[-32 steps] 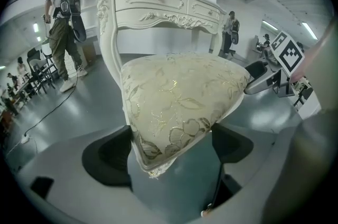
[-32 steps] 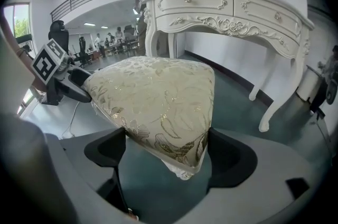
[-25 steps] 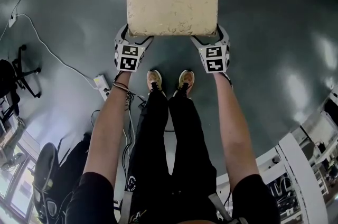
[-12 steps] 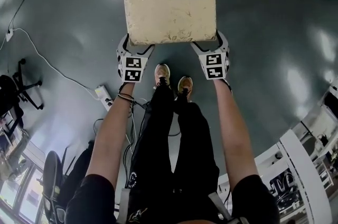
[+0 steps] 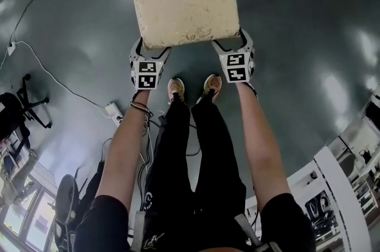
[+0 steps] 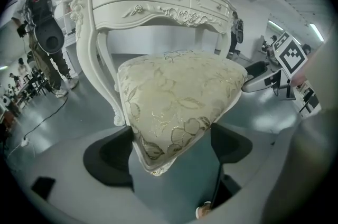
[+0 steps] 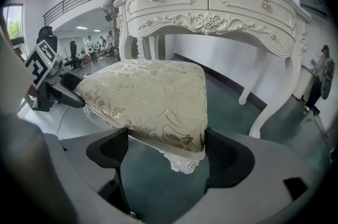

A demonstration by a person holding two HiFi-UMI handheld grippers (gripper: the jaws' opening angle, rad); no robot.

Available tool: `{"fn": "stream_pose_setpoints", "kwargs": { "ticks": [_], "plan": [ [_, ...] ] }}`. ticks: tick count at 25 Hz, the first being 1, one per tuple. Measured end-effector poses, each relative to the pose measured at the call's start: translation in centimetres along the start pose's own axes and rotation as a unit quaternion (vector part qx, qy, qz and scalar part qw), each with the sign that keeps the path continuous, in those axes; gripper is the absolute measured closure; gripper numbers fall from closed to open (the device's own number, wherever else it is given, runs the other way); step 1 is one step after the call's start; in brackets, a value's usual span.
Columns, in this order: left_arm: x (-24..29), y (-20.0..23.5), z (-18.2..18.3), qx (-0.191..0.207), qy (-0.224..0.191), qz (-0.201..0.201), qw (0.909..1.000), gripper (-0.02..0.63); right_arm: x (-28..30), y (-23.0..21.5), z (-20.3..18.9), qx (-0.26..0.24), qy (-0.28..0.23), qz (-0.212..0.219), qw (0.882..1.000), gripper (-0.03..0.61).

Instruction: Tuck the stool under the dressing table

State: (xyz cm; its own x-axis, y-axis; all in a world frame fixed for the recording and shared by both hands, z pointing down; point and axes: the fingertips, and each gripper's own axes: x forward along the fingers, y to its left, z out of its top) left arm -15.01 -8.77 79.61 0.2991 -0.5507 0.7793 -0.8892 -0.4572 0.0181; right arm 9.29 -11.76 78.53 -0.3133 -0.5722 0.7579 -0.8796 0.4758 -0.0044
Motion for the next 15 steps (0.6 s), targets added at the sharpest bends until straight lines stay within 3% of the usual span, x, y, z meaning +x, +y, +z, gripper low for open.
{"fn": "stream_pose_setpoints", "kwargs": {
  "ticks": [8,15],
  "plan": [
    [4.3,-0.9,5.2,0.023,0.014,-0.015,0.9995,0.144,1.3,-6.2,2.3,-0.001,-0.006,-0.007,1.000,0.132],
    [8.6,-1.9,10.7,0.035,-0.010,-0.025,0.9990,0.147,2.3,-12.0,3.7,0.027,-0.017,-0.036,0.999,0.134]
  ]
}}
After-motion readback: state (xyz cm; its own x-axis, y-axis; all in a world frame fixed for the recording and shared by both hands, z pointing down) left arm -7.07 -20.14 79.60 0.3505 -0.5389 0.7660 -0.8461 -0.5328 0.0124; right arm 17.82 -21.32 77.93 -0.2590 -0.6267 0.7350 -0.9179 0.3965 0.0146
